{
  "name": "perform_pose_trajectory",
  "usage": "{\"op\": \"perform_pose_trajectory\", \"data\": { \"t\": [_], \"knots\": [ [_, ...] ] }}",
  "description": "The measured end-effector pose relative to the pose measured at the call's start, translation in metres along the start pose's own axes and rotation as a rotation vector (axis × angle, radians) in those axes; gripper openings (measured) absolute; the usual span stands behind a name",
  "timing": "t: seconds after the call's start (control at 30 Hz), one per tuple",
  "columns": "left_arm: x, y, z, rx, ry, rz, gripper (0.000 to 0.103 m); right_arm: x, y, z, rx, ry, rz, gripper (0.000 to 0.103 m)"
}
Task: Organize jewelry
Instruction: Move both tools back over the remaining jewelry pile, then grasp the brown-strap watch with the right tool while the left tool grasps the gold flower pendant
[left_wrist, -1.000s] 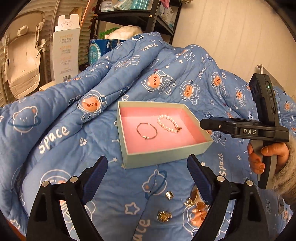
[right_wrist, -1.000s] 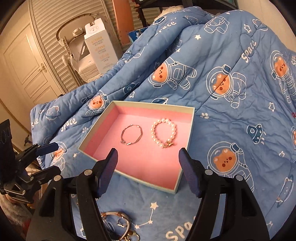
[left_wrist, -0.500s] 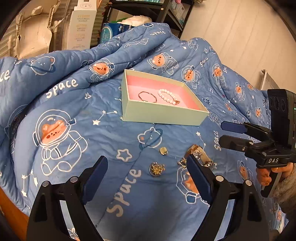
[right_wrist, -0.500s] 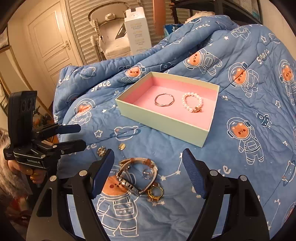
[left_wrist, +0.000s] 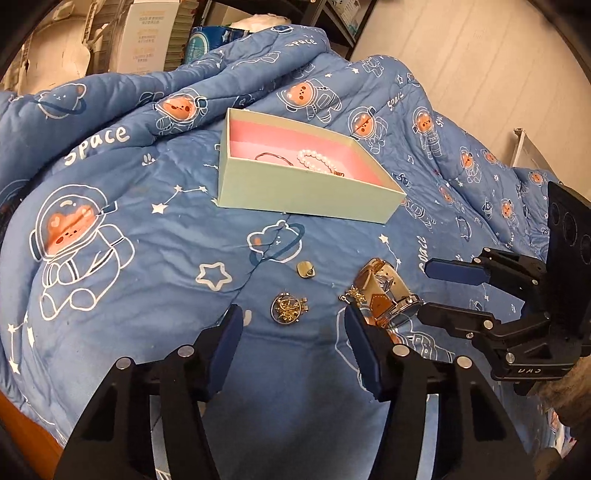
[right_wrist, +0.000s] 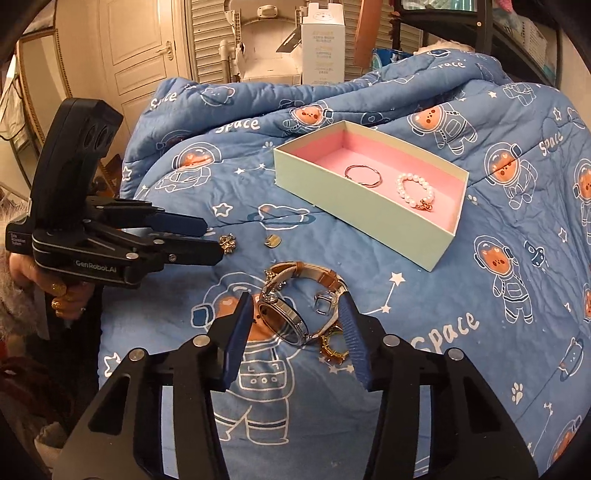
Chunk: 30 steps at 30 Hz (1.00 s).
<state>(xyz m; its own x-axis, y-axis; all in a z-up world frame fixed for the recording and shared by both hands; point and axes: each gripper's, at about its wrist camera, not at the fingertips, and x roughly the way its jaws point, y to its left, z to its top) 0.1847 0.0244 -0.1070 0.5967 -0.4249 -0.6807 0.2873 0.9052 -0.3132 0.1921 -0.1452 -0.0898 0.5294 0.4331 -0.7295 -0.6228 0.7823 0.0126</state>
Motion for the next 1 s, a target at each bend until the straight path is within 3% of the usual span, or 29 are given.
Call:
{"op": "perform_pose_trajectory", "data": {
  "t": [0.47, 0.53, 0.6, 0.7, 1.0],
  "knots": [
    [0.016, 0.007, 0.004, 0.005, 0.014, -0.072, 0.043, 0.017, 0.001, 0.001, -0.040, 0.031, 0.020, 0.036],
    [0.017, 0.004, 0.003, 0.021, 0.016, -0.071, 0.039, 0.018, 0.003, 0.001, -0.050, 0.034, 0.018, 0.031],
    [0.018, 0.003, 0.002, 0.033, 0.021, -0.063, 0.027, 0.018, 0.007, 0.002, -0.075, 0.036, 0.019, 0.026],
    [0.018, 0.003, 0.001, 0.039, 0.018, -0.054, 0.020, 0.018, 0.012, 0.003, -0.111, 0.038, 0.001, 0.024],
    [0.012, -0.003, -0.002, 0.060, -0.001, -0.022, 0.020, 0.015, 0.012, 0.003, -0.094, 0.025, 0.003, 0.012]
  ]
}}
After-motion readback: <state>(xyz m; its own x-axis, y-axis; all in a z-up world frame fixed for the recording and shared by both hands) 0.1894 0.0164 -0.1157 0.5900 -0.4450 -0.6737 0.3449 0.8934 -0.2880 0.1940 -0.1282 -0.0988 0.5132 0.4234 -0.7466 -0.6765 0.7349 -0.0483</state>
